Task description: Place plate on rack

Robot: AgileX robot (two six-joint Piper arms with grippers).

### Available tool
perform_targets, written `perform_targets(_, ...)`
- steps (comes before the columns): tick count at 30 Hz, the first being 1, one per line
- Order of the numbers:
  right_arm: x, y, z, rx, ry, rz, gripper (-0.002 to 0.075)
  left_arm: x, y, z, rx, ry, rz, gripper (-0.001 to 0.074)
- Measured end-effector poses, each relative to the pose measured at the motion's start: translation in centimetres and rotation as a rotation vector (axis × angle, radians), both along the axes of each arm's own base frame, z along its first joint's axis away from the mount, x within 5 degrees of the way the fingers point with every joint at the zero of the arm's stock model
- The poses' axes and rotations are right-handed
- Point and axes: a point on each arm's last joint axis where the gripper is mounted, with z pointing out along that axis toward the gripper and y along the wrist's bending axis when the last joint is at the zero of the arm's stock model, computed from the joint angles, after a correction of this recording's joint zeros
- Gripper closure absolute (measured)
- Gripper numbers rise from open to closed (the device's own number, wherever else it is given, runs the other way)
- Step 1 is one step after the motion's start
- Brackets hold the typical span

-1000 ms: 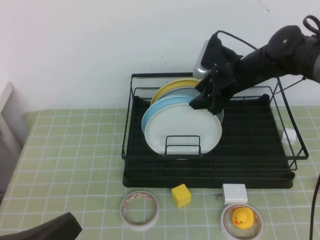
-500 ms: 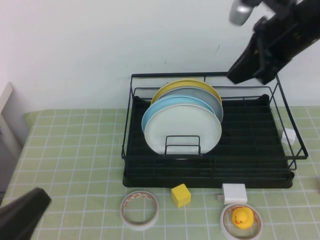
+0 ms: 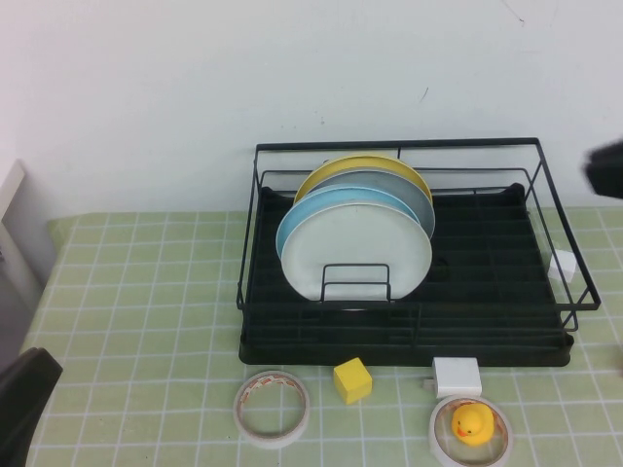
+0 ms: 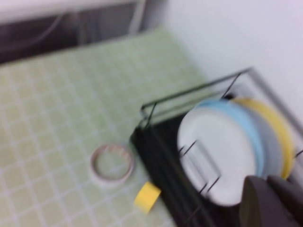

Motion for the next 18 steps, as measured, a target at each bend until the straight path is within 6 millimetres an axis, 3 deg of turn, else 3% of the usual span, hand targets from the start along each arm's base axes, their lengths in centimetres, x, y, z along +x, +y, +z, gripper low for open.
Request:
perform_targets(8,-8.9,-3.1,-1.6,0.117,-0.244,-0.090,0.0716,0.0,0.0,0.0,0.000,0.000,0.002,0.0736)
perform_targets(14,-14.2,-4.8,-3.2,0.176,-0.391,-0.109,0.0717,0.0,0.0,0.0,-0.001,0.001,0.002,0.0736)
perform_targets(18,-16.5,-5.3,-4.5,0.194,-0.424,-0.087,0.0717,0.0,0.0,0.0,-0.001,0.001,0.002,0.0736)
